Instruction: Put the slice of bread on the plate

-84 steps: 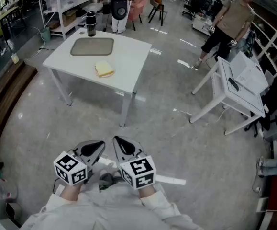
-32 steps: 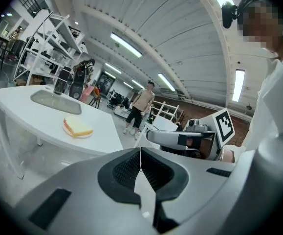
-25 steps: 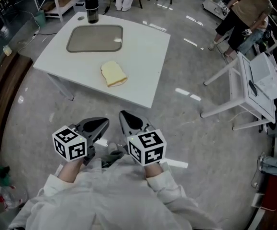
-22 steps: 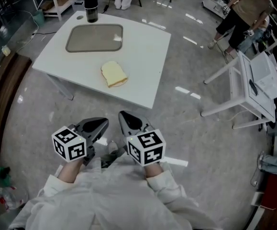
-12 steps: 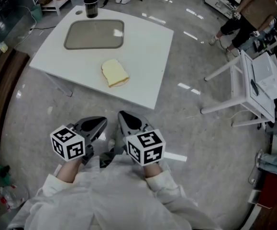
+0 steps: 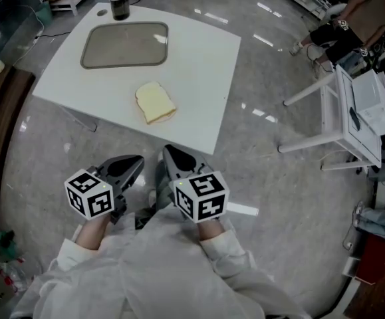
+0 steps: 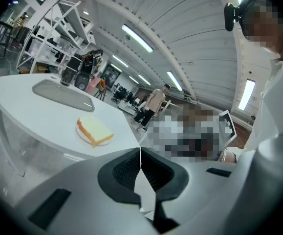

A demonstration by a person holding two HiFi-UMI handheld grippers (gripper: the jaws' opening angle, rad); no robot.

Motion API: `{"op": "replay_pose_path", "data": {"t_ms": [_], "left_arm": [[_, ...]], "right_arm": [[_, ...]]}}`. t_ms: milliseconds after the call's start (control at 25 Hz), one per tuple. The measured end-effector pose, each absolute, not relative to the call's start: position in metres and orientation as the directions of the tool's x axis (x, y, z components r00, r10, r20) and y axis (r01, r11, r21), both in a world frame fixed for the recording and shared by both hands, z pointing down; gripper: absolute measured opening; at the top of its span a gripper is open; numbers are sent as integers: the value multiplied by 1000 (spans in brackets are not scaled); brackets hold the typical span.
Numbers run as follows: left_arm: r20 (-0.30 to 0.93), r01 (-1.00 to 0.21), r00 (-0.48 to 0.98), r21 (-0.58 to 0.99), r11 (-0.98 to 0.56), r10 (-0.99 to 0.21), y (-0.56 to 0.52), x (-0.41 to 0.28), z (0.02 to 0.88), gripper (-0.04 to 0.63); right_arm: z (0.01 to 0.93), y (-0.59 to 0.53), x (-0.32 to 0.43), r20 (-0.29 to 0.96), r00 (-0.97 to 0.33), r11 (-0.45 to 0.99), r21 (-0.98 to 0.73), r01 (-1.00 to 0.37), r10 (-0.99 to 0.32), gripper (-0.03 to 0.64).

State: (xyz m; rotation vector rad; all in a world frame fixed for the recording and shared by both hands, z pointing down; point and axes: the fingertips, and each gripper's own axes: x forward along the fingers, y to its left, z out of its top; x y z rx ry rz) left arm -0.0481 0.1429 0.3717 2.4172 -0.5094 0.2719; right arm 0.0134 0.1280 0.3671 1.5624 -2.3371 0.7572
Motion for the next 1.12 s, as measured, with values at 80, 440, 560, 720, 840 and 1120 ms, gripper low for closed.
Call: {"op": "replay_pose_path", "data": {"t_ms": [80, 440, 560, 720, 840, 1120], "left_arm": [[321, -443, 895, 552, -706, -310, 131, -49, 374, 11], [349, -467, 882, 553, -690, -317, 87, -39, 384, 11], [360, -491, 870, 565, -663, -337, 67, -39, 390, 11], [371, -510, 860, 587, -628, -351, 48, -35, 397, 11], [386, -524, 852, 598, -607, -354, 36, -34, 404, 11], [416, -553, 833, 613, -565, -364, 12, -32, 418, 11]], "right_arm": [[370, 120, 16, 463, -406, 298, -291, -909, -788, 15], [379, 74, 31, 489, -420, 310, -292, -905, -764, 15], [384, 57, 36, 504, -425, 311, -297, -903, -752, 15], [393, 36, 42, 526, -435, 312, -309, -899, -731, 15], [399, 23, 44, 541, -444, 312, -322, -894, -714, 16], [420, 0, 55, 582, -452, 307, -334, -891, -676, 17]]}}
